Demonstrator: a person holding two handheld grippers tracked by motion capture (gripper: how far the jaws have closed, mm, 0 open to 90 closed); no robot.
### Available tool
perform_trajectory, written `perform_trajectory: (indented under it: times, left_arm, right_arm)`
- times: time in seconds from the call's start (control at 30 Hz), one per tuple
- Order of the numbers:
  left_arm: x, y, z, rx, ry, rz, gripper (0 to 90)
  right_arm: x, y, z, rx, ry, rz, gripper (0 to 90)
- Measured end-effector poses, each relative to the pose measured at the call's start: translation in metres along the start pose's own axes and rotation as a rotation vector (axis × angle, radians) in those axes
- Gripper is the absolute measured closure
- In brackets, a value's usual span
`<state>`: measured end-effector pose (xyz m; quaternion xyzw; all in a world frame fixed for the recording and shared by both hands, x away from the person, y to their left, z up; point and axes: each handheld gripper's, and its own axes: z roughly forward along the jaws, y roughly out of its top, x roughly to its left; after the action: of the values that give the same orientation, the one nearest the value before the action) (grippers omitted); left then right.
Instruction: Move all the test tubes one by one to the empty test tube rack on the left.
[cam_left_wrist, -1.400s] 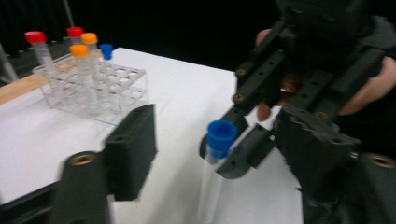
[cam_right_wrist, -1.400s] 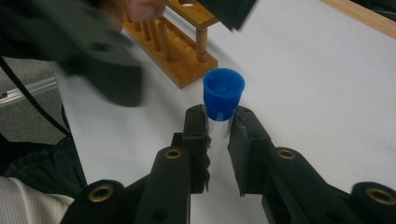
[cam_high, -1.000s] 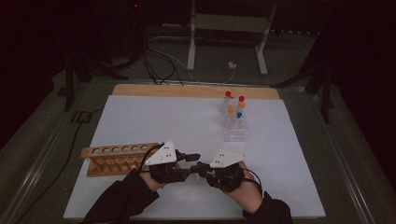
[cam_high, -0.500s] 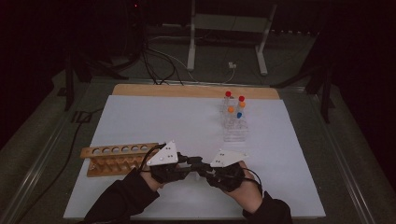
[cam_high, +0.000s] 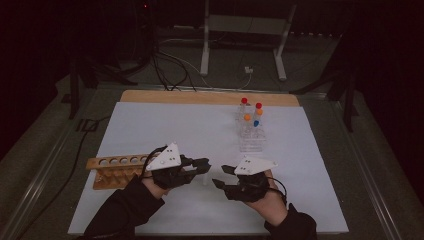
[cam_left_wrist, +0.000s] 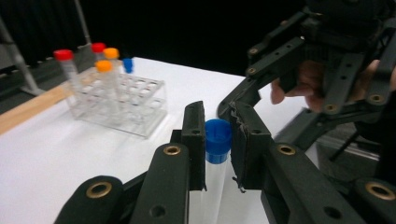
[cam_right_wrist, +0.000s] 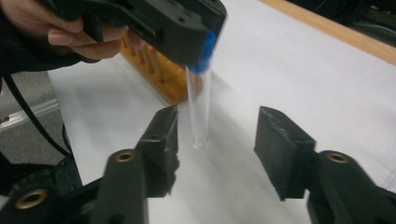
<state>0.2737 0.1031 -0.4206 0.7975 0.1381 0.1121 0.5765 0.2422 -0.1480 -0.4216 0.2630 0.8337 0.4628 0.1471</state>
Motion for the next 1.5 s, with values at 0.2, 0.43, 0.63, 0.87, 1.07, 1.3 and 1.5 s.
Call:
perform_trajectory:
  times: [0.2, 0.43, 0.63, 0.87, 1.07, 1.3, 1.5]
  left_arm:
    - [0.009, 0.007, -0.015, -0.009, 0.056, 0.004, 78.1]
    - [0.019, 0.012, -0.039, -0.011, 0.121, 0.003, 78.1]
    - [0.027, 0.013, -0.06, -0.016, 0.188, 0.0, 78.1]
    - [0.039, 0.013, -0.084, -0.02, 0.266, -0.018, 78.0]
    - [0.048, 0.009, -0.1, -0.021, 0.331, -0.035, 78.1]
    - [0.059, -0.007, -0.11, -0.013, 0.378, -0.082, 78.1]
    - [0.064, -0.023, -0.107, 0.012, 0.39, -0.106, 78.1]
  right_arm:
    - [-0.002, 0.002, -0.004, -0.037, -0.038, 0.016, 28.3]
    - [-0.007, 0.001, -0.007, -0.074, -0.041, 0.048, 12.9]
    - [-0.008, 0.001, -0.008, -0.087, -0.061, 0.039, 0.6]
    - [-0.007, 0.002, -0.01, -0.093, -0.065, 0.035, 0.5]
    - [-0.008, 0.001, -0.01, -0.093, -0.061, 0.038, 0.5]
    - [-0.009, 0.002, -0.011, -0.096, -0.063, 0.039, 0.5]
    - [-0.009, 0.001, -0.011, -0.095, -0.06, 0.041, 0.5]
